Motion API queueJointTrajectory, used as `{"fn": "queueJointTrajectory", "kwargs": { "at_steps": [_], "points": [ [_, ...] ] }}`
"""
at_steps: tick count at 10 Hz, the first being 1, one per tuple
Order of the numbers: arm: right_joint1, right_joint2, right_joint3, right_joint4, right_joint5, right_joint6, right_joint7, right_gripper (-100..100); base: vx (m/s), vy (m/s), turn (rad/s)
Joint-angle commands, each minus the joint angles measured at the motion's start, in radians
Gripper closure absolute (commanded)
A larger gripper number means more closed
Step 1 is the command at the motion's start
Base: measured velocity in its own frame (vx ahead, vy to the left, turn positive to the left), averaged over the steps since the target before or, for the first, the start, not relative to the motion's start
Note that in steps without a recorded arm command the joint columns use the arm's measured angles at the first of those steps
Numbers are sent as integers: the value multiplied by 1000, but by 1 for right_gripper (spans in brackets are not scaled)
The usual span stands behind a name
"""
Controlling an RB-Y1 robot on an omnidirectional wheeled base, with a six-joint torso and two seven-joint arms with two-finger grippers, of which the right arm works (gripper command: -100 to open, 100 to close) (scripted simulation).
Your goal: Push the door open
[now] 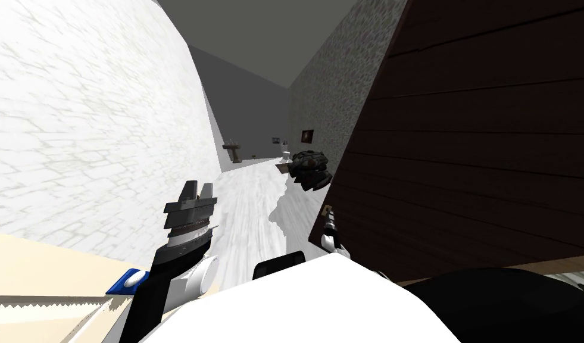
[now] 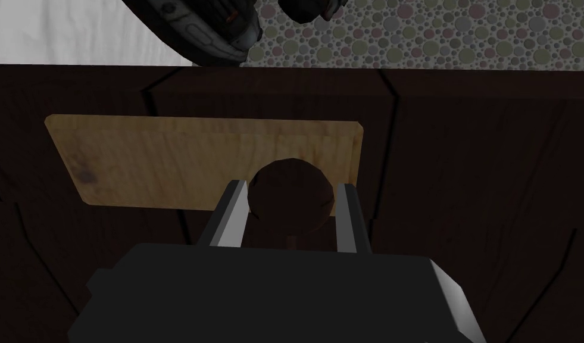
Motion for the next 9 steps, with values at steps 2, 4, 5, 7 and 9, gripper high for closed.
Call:
{"fn": "queueJointTrajectory", "kwargs": {
  "at_steps": [2, 4, 5, 7, 9],
  "points": [
    [-1, -11, -19, 1, -14, -2, 6, 100, 167, -16, -29],
    [1, -14, -38, 4, -28, -4, 14, 100, 90, -22, -14],
    [2, -15, -46, 5, -35, -5, 18, 100, 214, -21, -51],
    [3, -18, -62, 8, -47, -7, 26, 100, 204, 20, -52],
    [13, -18, -77, -1, -59, -1, 34, 100, 124, -32, -44]
  ]
}}
